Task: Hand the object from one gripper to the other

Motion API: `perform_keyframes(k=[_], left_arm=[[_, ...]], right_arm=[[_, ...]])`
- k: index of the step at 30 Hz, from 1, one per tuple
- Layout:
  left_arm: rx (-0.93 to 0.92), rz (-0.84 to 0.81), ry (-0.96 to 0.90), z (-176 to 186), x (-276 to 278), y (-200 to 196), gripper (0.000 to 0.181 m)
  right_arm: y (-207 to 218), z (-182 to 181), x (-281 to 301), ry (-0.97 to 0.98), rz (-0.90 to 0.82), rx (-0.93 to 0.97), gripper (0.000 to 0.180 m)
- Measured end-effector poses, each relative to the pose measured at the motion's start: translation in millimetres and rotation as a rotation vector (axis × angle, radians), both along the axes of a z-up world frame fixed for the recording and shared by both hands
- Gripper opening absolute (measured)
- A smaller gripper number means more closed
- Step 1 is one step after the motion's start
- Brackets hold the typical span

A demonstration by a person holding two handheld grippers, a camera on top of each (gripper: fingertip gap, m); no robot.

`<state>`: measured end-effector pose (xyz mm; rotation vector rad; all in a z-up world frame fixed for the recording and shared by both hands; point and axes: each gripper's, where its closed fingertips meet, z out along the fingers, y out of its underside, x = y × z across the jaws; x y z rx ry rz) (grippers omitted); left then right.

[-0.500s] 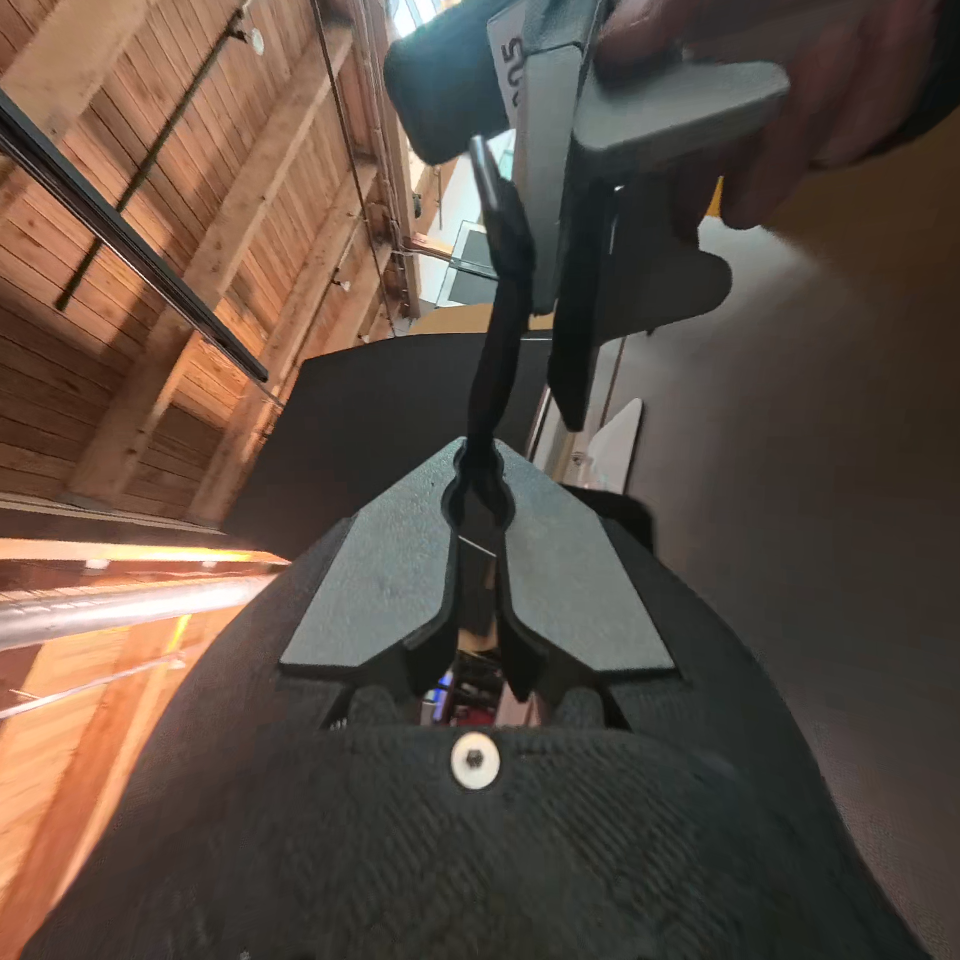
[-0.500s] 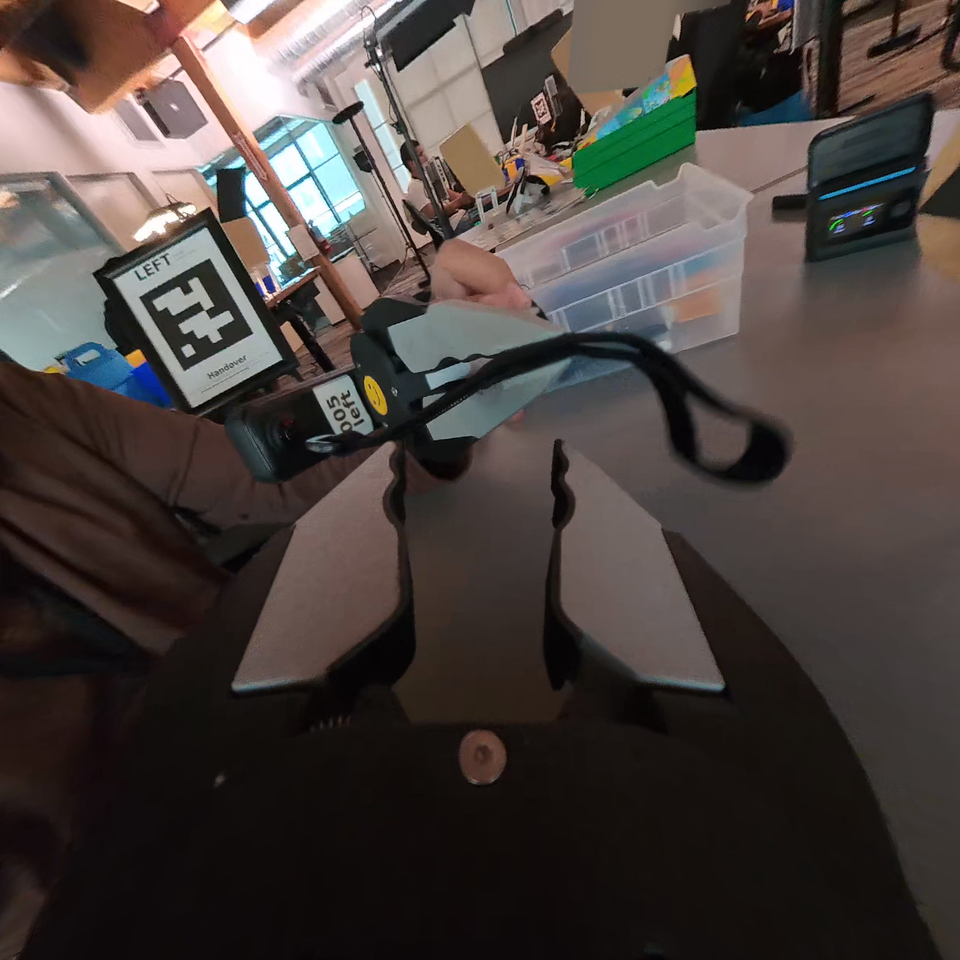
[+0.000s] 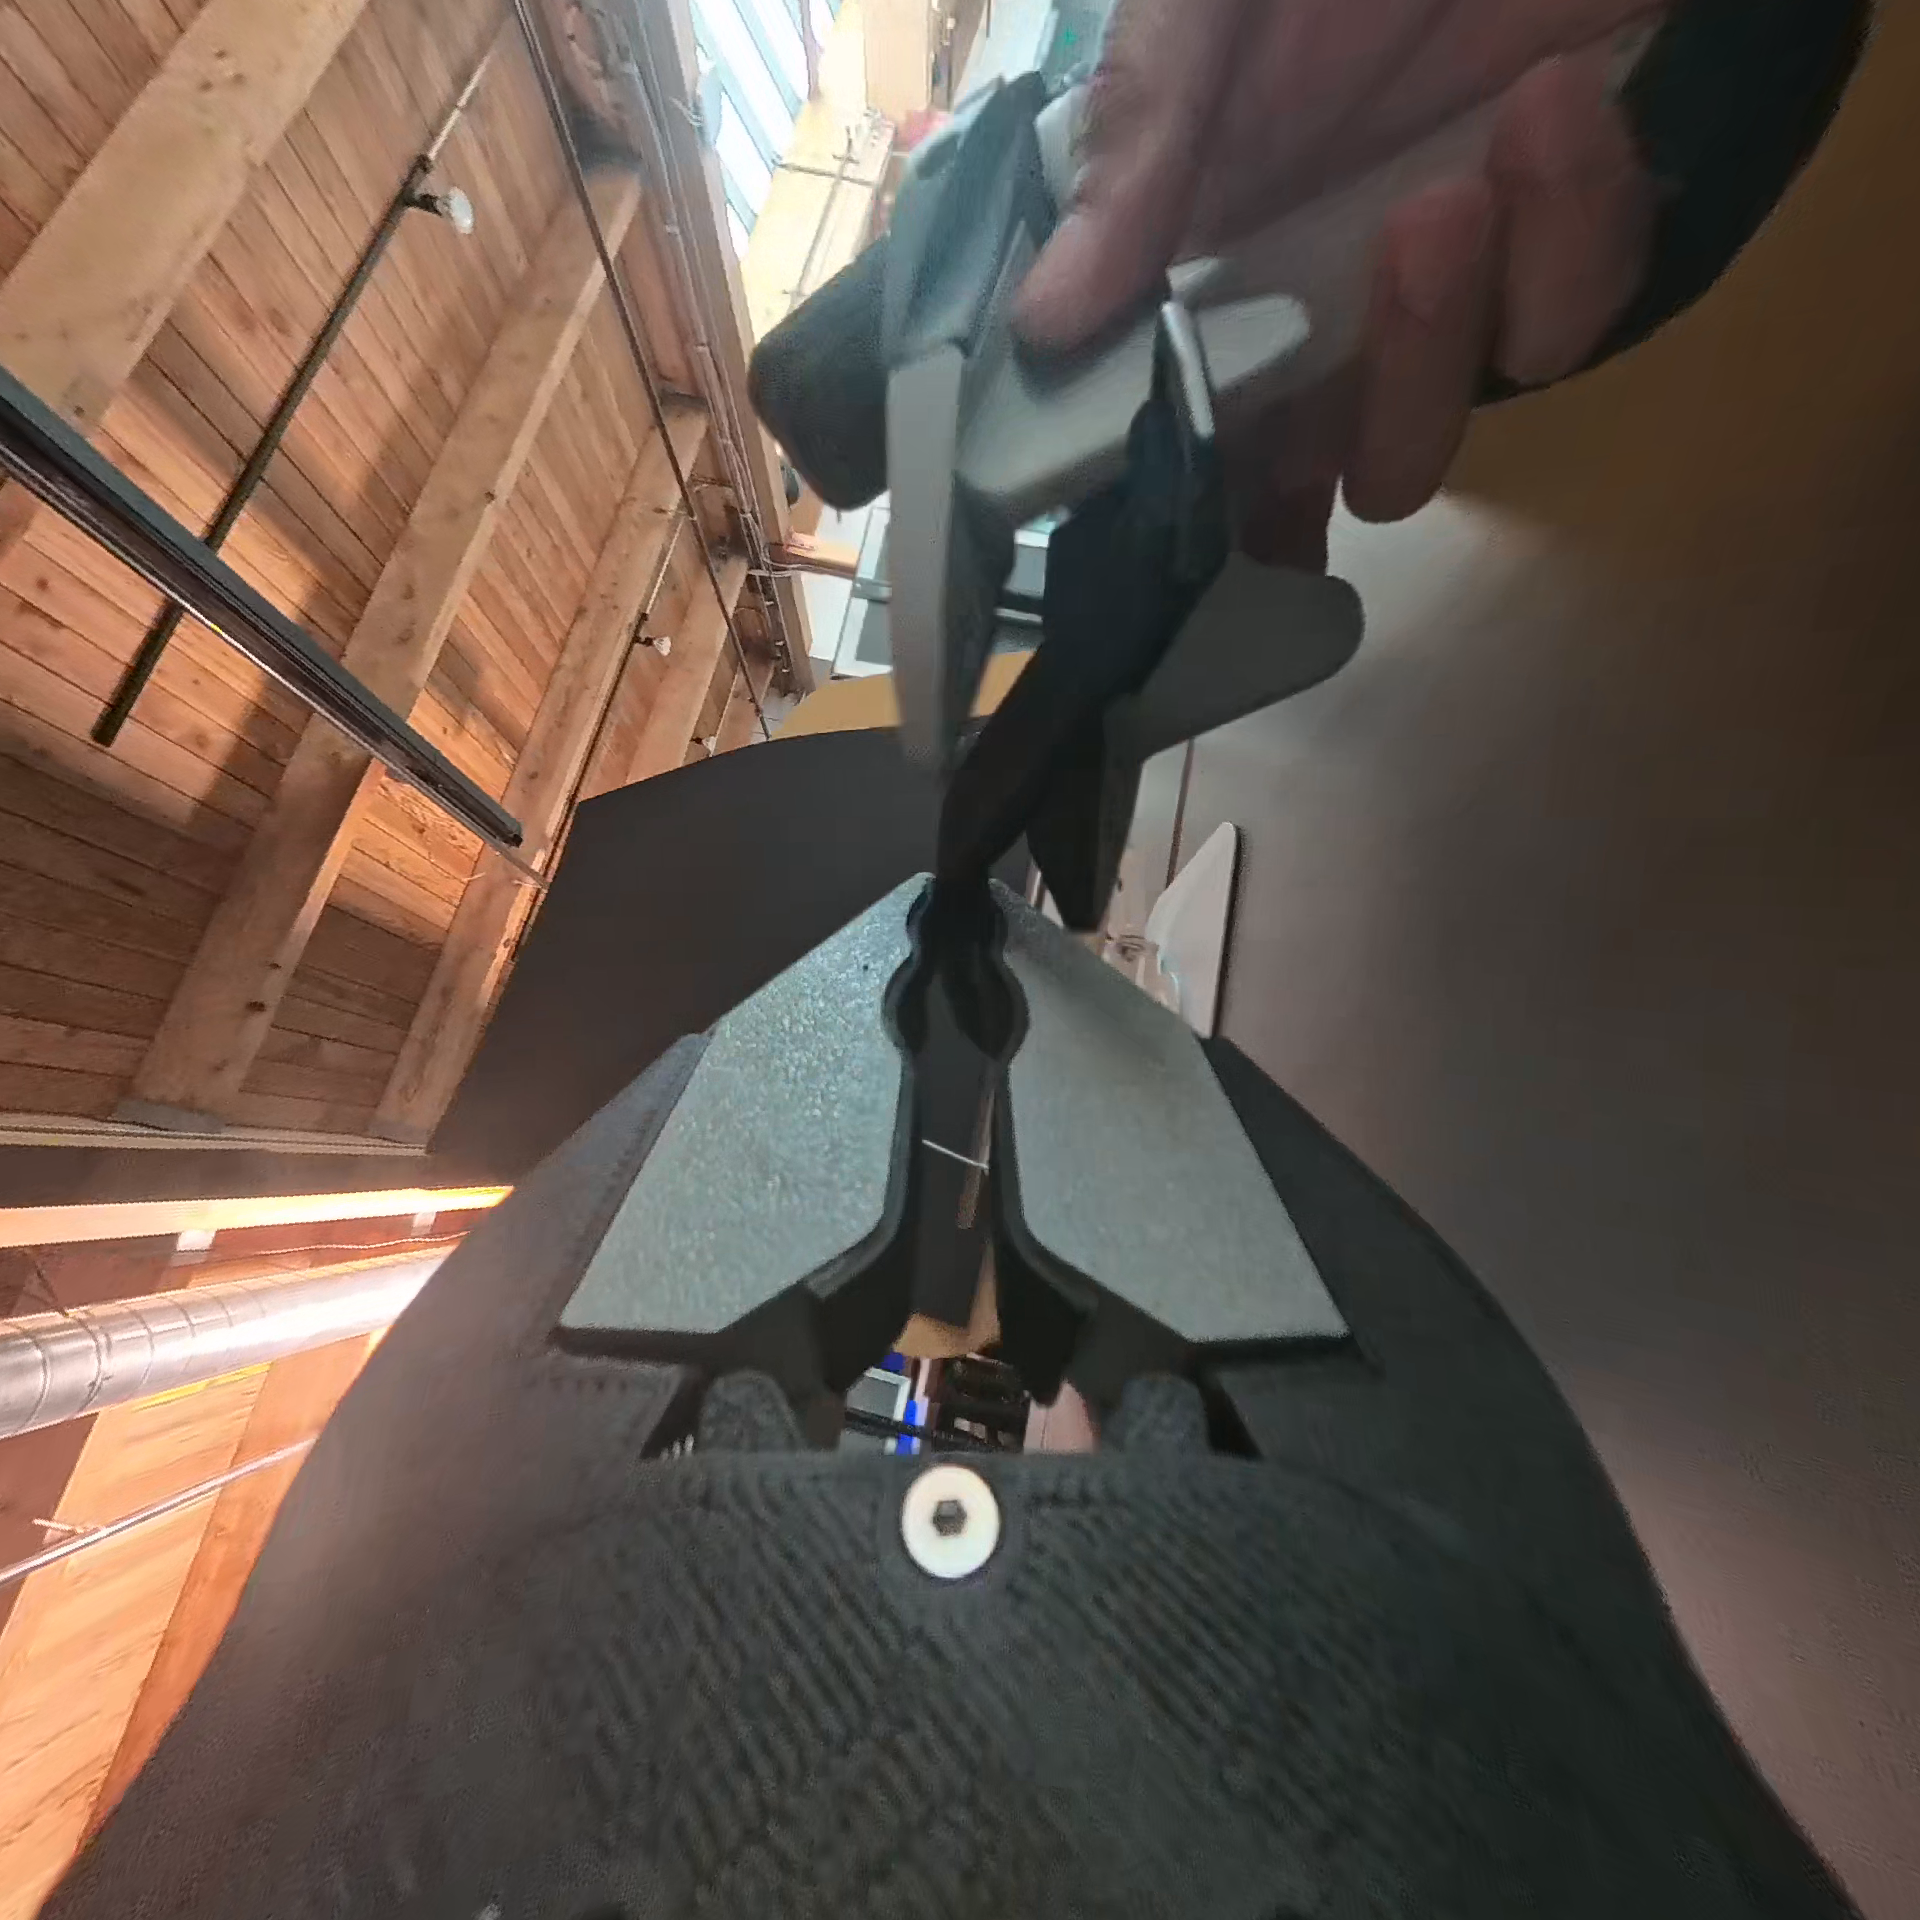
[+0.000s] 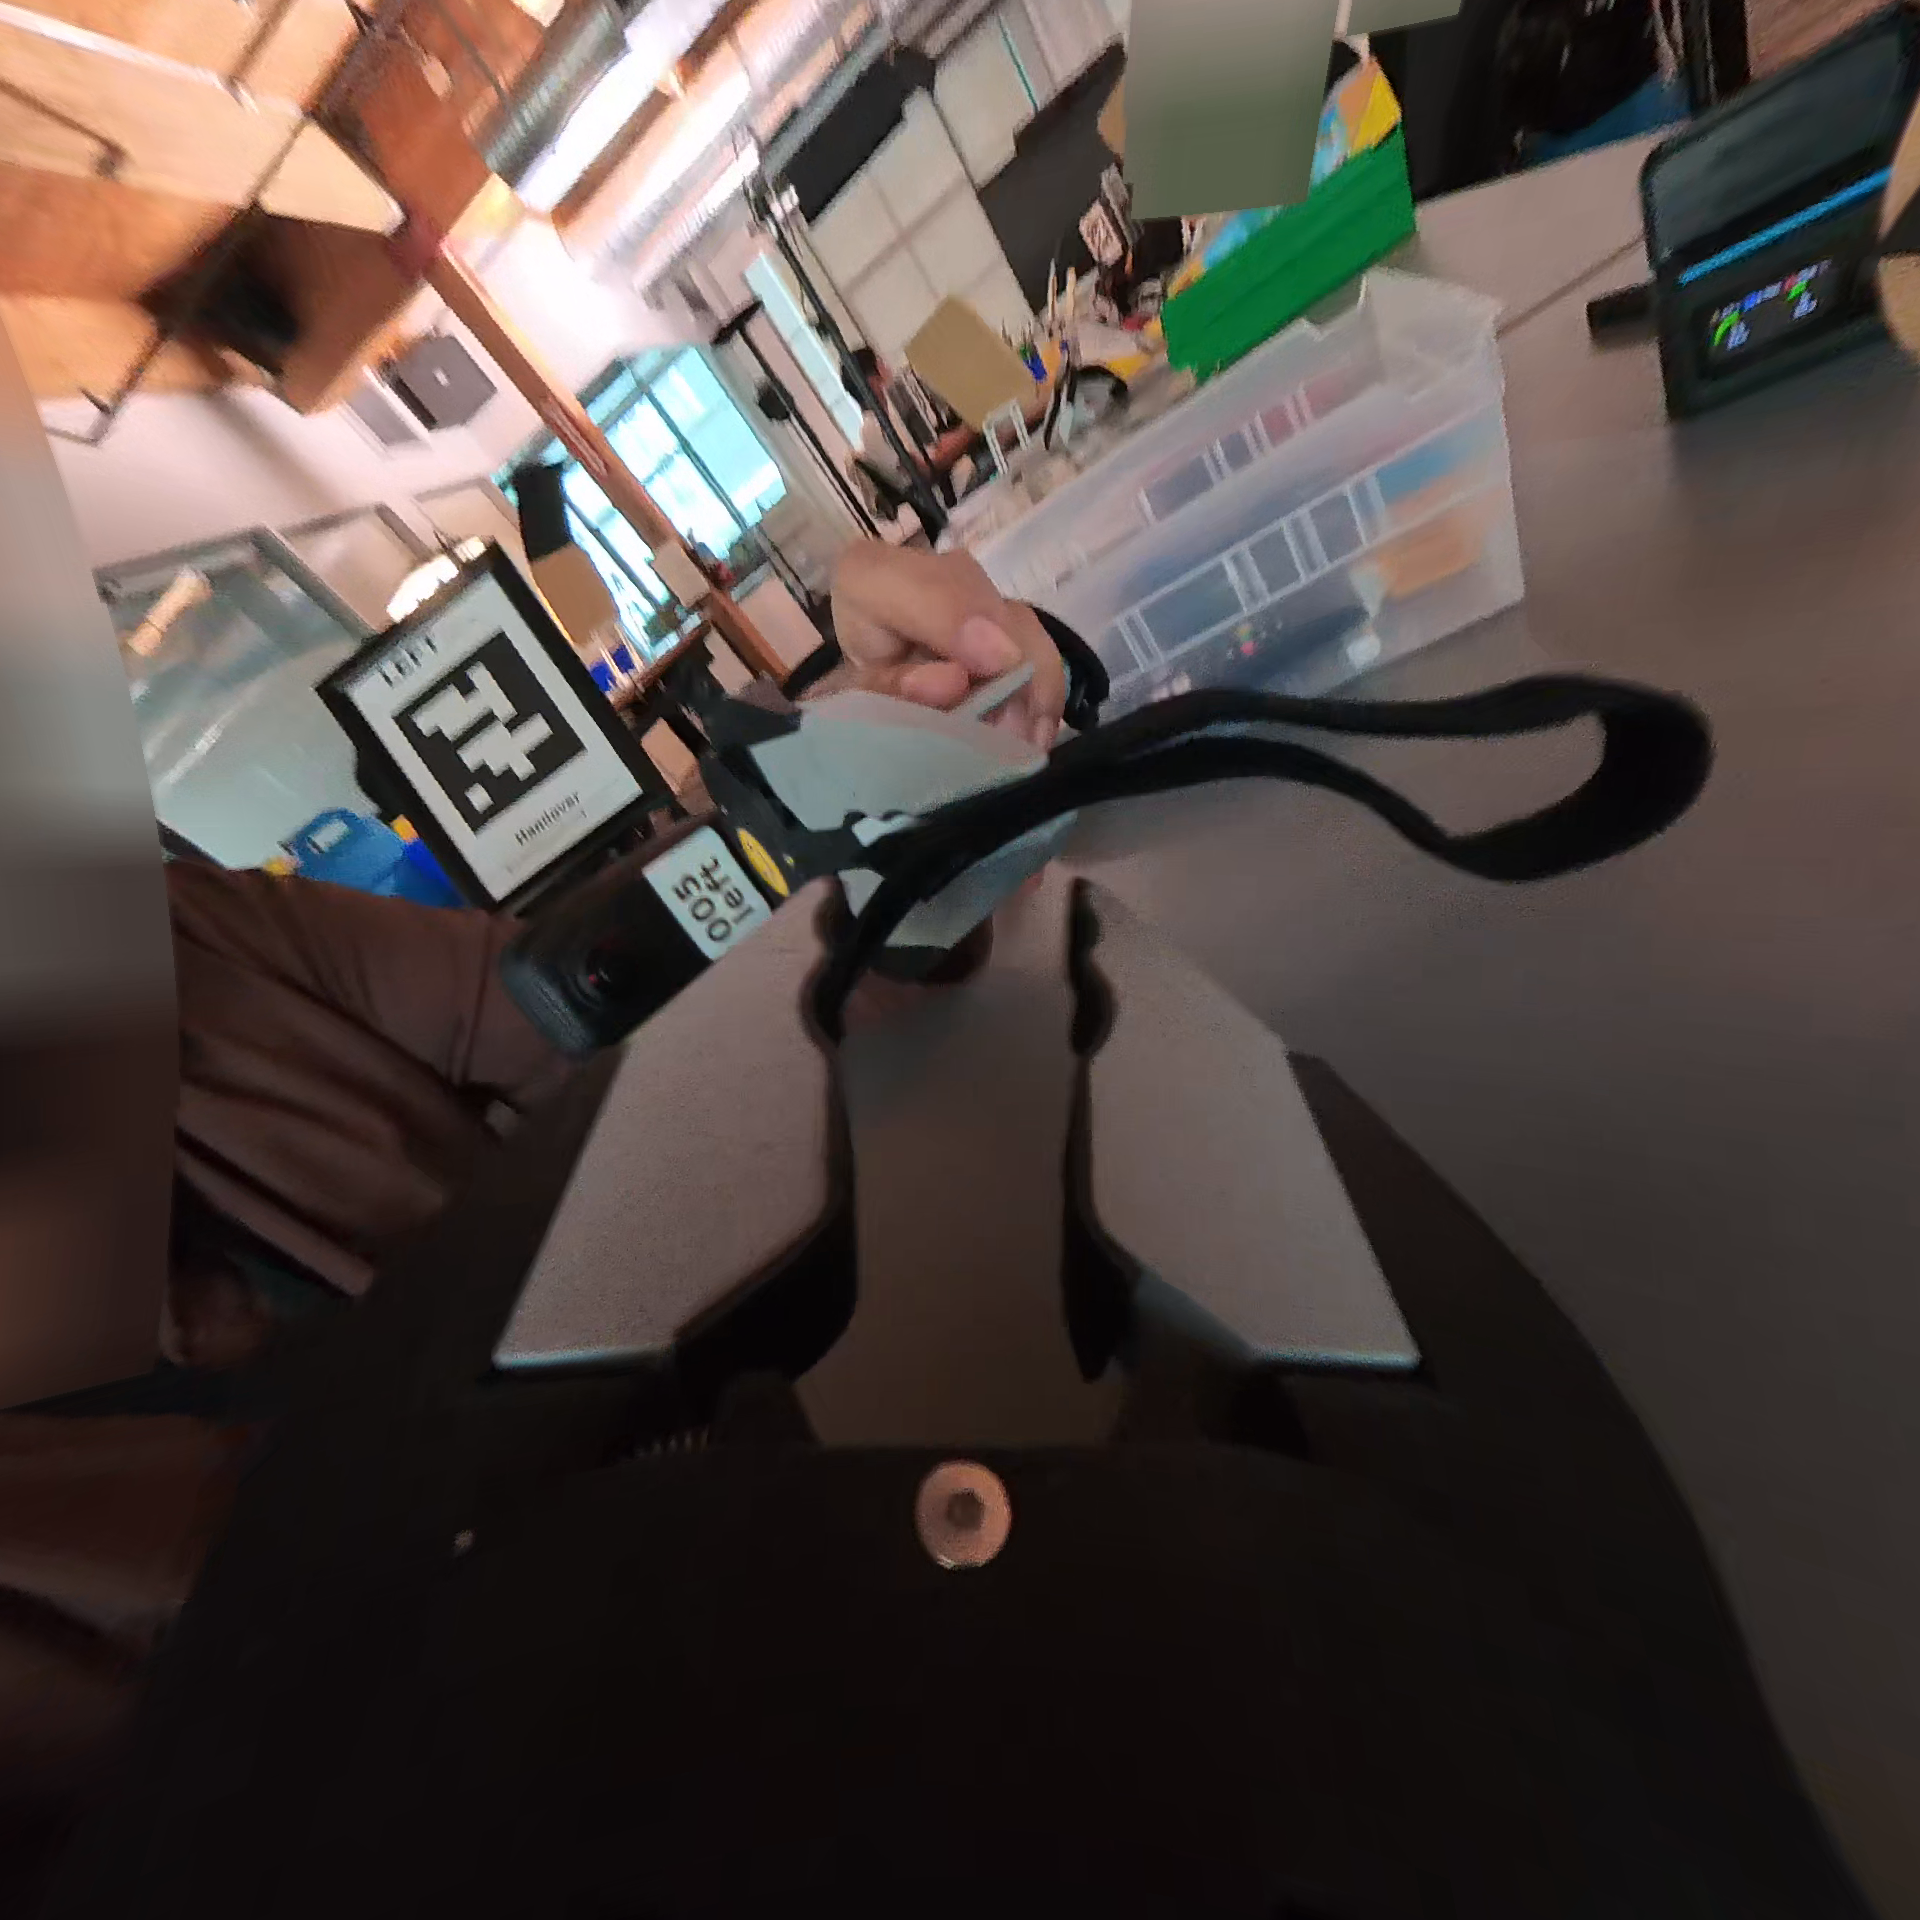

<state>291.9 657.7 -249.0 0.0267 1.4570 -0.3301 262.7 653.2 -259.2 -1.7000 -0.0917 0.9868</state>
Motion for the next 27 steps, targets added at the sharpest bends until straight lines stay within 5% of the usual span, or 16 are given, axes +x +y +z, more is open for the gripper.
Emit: perform_keyframes(k=[1, 2, 13, 18, 22, 27], left_arm=[[-0.007, 0.007, 0.013, -2, 1, 1, 0.002], [-0.02, 0.018, 0.036, -6, 3, 3, 0.003], [-0.51, -0.003, 0.218, -15, 16, 17, 0.029], [-0.99, -0.157, 0.451, -17, 17, 16, 0.033], [-1.354, -0.426, 0.673, -2, 3, 5, 0.047], [-1.522, -0.695, 0.769, 25, -17, -6, 0.049]], right_arm=[[0, -5, -4, -0.032, 0.017, -0.009, 0.022], [-1, -7, -7, -0.058, 0.035, -0.01, 0.006], [-2, 19, 24, -0.285, -0.2, 0.18, 0.0], [-9, 35, 25, -0.502, -0.288, 0.32, 0.0], [-21, 41, -1, -0.609, -0.181, 0.431, 0.0], [-21, 20, -13, -0.66, -0.082, 0.347, 0.0]])
